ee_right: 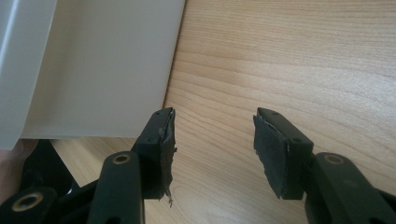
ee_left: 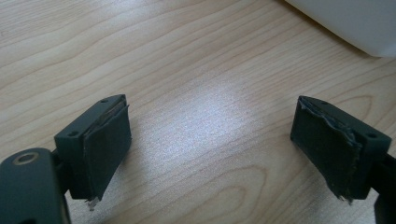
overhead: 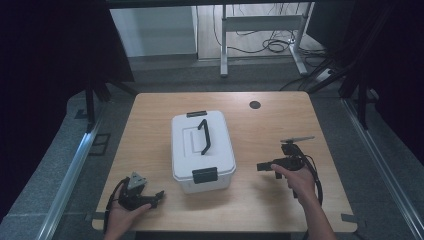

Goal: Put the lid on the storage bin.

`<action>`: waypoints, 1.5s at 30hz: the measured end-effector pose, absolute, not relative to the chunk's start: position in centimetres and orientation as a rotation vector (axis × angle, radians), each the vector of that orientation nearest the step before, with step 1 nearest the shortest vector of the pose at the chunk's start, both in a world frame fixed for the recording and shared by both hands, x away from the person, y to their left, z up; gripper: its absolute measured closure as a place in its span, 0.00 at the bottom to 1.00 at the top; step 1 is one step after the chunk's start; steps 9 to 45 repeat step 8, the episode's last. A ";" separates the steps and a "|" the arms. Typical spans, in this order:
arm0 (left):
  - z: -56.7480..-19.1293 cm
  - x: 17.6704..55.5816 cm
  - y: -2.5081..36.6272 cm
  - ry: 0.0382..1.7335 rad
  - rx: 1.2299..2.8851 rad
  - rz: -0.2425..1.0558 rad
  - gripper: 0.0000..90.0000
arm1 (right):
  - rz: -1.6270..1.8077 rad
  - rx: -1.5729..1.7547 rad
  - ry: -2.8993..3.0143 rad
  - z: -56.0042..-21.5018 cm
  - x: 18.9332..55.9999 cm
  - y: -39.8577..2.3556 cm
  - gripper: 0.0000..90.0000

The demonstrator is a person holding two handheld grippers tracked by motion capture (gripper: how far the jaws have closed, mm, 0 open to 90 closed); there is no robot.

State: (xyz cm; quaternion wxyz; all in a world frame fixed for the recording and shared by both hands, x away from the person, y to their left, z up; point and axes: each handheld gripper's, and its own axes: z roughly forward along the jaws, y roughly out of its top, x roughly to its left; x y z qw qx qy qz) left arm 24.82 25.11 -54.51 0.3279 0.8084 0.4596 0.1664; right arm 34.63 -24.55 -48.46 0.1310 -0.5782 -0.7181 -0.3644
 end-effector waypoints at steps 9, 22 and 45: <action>-54.5 24.8 25.1 1.201 2.118 0.436 0.13 | -1.035 -1.682 -2.068 -48.9 34.6 -24.7 0.52; -54.5 24.8 25.1 1.201 2.118 0.436 0.13 | -1.035 -1.682 -2.068 -48.9 34.6 -24.7 0.52; -54.5 24.8 25.1 1.201 2.118 0.436 0.13 | -1.035 -1.682 -2.068 -48.9 34.6 -24.7 0.52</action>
